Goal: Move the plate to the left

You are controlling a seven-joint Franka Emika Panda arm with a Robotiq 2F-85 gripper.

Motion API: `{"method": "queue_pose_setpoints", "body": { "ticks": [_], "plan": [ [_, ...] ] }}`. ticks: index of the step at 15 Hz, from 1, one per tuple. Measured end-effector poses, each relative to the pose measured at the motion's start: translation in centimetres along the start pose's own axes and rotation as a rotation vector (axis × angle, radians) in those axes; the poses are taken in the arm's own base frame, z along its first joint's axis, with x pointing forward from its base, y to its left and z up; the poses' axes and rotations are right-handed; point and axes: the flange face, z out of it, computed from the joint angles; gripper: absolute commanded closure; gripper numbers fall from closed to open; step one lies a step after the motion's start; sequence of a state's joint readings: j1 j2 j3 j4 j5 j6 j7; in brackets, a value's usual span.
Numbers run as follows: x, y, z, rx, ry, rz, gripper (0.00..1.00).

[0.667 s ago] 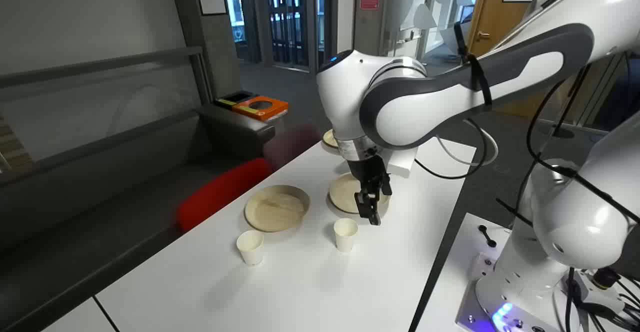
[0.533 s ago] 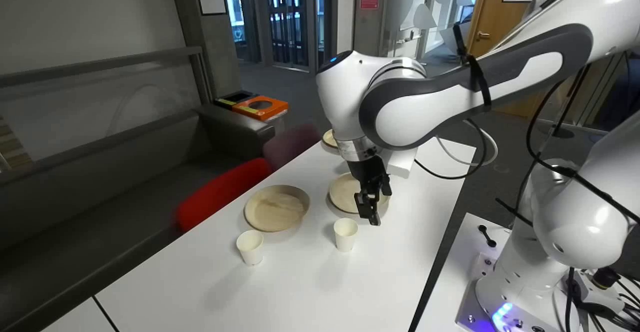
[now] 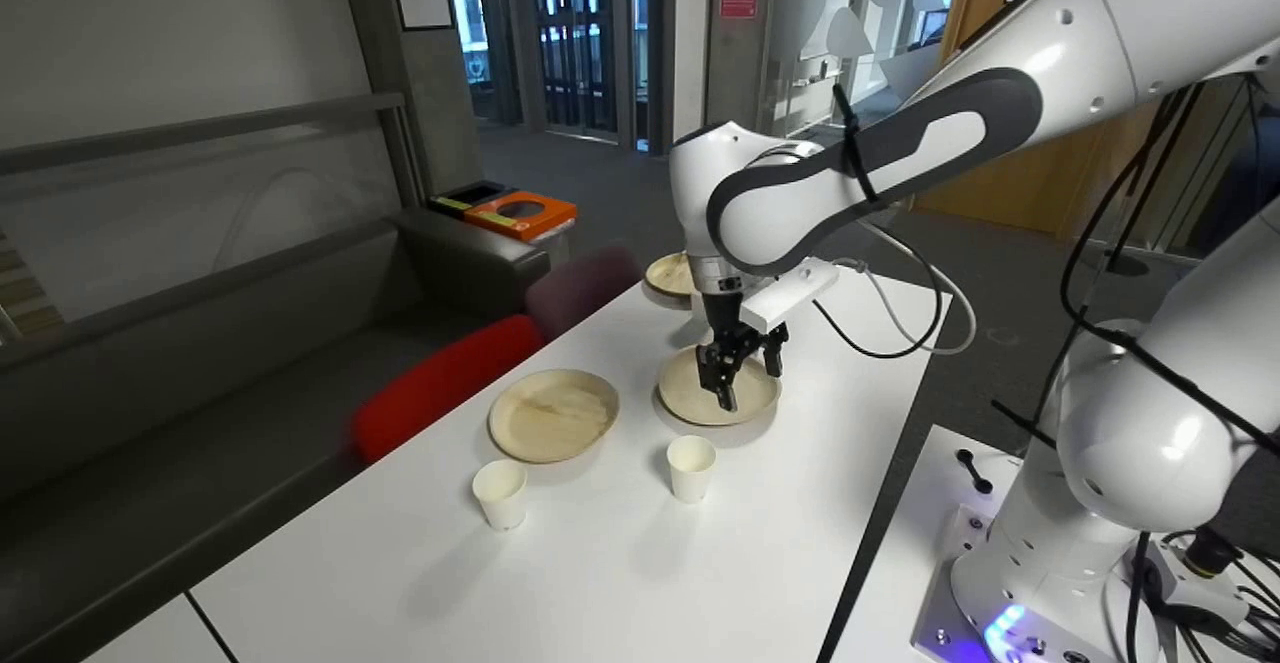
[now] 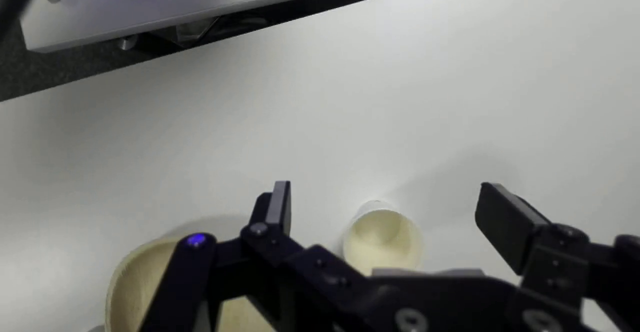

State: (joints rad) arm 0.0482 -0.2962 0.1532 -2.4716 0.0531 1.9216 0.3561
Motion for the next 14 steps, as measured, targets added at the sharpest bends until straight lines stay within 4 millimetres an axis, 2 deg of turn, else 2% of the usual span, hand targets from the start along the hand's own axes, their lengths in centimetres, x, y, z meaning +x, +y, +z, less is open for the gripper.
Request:
{"method": "queue_pose_setpoints", "body": {
  "ticks": [3,6,10,14],
  "plan": [
    [2.8,5.2,2.4,0.055,-0.032,0.15,0.0],
    [4.4,8.0,3.8,0.104,-0.046,0.298,0.0],
    [4.9,8.6,5.2,0.193,-0.12,0.405,0.0],
    [4.9,8.6,5.3,0.198,-0.124,0.408,0.0]
  ]
}}
